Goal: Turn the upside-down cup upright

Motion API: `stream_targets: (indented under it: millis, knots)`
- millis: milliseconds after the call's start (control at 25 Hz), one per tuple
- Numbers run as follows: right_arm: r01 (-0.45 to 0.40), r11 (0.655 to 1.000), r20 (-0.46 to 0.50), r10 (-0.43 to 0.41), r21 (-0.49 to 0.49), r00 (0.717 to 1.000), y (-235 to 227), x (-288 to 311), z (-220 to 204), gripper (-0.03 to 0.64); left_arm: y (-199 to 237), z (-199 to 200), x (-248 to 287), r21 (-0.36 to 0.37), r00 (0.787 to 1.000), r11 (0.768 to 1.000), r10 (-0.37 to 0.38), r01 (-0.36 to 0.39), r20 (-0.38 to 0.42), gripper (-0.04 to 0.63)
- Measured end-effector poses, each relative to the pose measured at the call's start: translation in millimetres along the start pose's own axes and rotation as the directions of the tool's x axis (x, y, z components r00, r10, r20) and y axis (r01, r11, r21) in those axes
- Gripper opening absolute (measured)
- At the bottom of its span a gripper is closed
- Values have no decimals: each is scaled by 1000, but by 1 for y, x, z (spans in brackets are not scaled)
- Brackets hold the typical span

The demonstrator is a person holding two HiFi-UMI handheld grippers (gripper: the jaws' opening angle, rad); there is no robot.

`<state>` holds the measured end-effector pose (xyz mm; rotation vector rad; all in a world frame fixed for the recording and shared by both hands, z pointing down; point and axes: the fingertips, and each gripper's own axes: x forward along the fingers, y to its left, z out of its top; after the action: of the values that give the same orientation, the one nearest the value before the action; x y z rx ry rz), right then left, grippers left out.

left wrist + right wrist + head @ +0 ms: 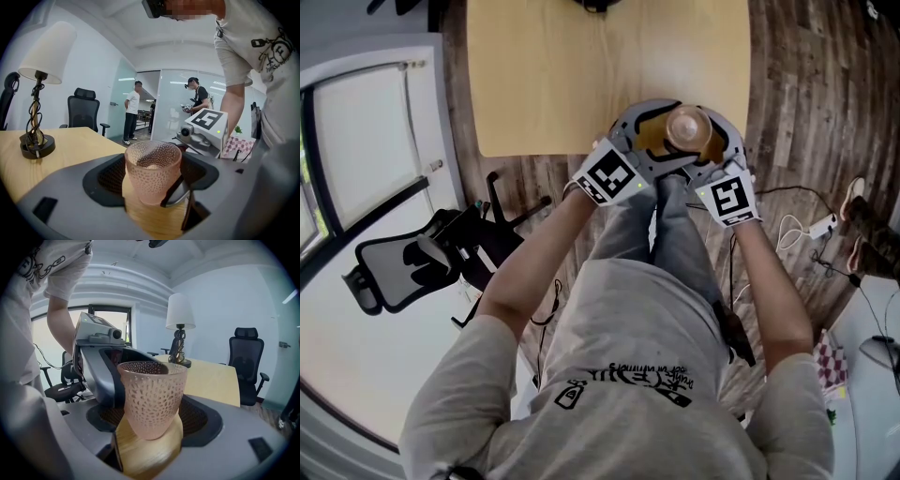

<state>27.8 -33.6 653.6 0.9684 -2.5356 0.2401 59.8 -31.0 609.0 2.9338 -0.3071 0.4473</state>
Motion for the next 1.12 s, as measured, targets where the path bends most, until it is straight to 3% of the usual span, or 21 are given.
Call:
stream_targets:
  millis: [1120]
  knots:
    - [27,999,-20,-28,-36,999,0,1,-7,354,-3,-4,1,54,1000,998,10,-9,-11,365]
